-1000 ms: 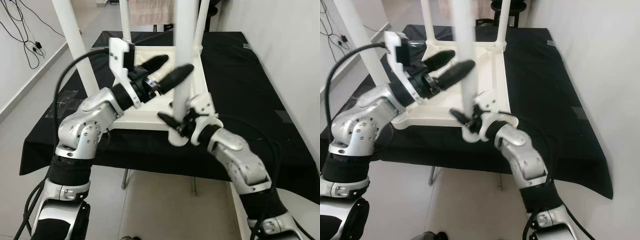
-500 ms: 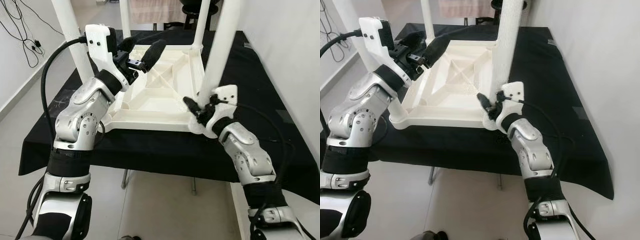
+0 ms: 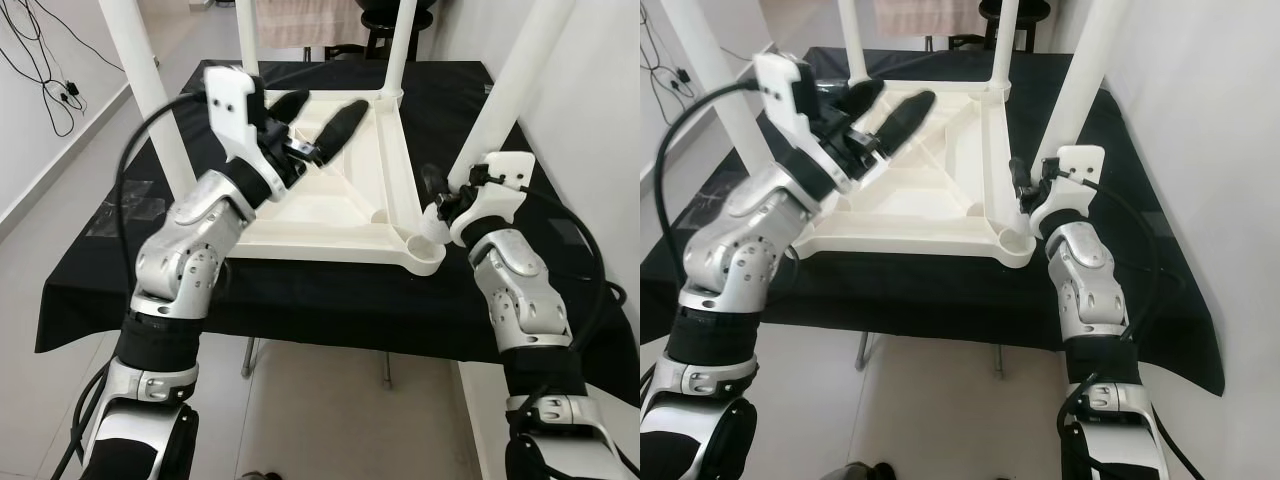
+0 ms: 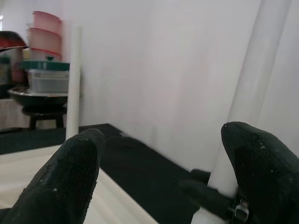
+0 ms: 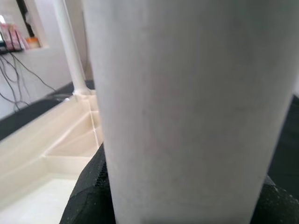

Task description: Building children table

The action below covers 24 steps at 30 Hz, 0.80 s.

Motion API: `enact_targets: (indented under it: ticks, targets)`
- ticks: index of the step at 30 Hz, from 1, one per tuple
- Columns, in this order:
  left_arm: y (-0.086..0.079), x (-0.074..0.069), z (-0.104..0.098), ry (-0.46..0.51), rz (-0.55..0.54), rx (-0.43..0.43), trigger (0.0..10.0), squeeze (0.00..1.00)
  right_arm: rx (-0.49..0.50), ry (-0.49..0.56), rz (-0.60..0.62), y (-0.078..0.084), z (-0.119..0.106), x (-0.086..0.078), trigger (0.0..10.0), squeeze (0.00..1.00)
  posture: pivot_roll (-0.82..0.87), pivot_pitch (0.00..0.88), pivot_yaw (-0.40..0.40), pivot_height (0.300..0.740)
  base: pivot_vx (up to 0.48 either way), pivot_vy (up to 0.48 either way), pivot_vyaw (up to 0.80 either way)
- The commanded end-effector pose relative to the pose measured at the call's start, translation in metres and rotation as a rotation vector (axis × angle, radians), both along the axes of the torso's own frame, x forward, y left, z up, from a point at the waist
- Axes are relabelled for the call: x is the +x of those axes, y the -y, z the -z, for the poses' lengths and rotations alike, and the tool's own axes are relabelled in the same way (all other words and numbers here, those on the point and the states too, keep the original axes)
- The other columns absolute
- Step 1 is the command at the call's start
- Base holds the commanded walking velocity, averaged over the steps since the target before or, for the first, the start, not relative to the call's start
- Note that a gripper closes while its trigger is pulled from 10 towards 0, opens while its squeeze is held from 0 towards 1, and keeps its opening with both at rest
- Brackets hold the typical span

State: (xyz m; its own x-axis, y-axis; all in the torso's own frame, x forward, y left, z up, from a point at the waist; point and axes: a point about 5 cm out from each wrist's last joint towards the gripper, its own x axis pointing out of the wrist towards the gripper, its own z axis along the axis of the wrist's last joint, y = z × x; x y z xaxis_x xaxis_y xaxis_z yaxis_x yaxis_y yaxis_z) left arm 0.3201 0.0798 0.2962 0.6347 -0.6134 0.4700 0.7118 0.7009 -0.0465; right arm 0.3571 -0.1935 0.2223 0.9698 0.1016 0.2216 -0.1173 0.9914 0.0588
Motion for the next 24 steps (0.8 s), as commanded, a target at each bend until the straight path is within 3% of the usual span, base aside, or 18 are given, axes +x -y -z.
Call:
enact_targets:
  ticks: [1,7,14,20,24]
  targets:
    - [0.005,-0.001,0.016,-0.043,-0.023,0.019,10.0,0.0,0.03,0.058,-0.031,-0.005,-0.008,-0.002,10.0,0.0,-0.04,0.102,0.016,0.74,0.0,0.0,0.0]
    - [0.007,-0.006,0.048,-0.141,-0.058,-0.009,10.0,0.0,0.025,0.081,-0.056,-0.01,-0.009,-0.005,10.0,0.0,-0.04,0.103,0.01,0.74,0.0,0.0,0.0]
    - [-0.009,-0.01,0.08,-0.233,-0.127,0.016,10.0,0.0,-0.024,0.074,-0.116,-0.026,0.0,-0.01,10.0,0.0,-0.05,0.101,0.008,0.74,0.0,0.0,0.0]
    - [-0.028,-0.02,0.116,-0.299,-0.236,0.127,10.0,0.0,-0.05,0.062,-0.172,-0.039,0.011,-0.02,10.0,0.0,-0.05,0.102,0.006,0.74,0.0,0.0,0.0]
    - [-0.029,-0.025,0.121,-0.308,-0.261,0.136,10.0,0.0,-0.054,0.063,-0.177,-0.041,0.012,-0.023,10.0,0.0,-0.05,0.112,0.006,0.74,0.0,0.0,0.0]
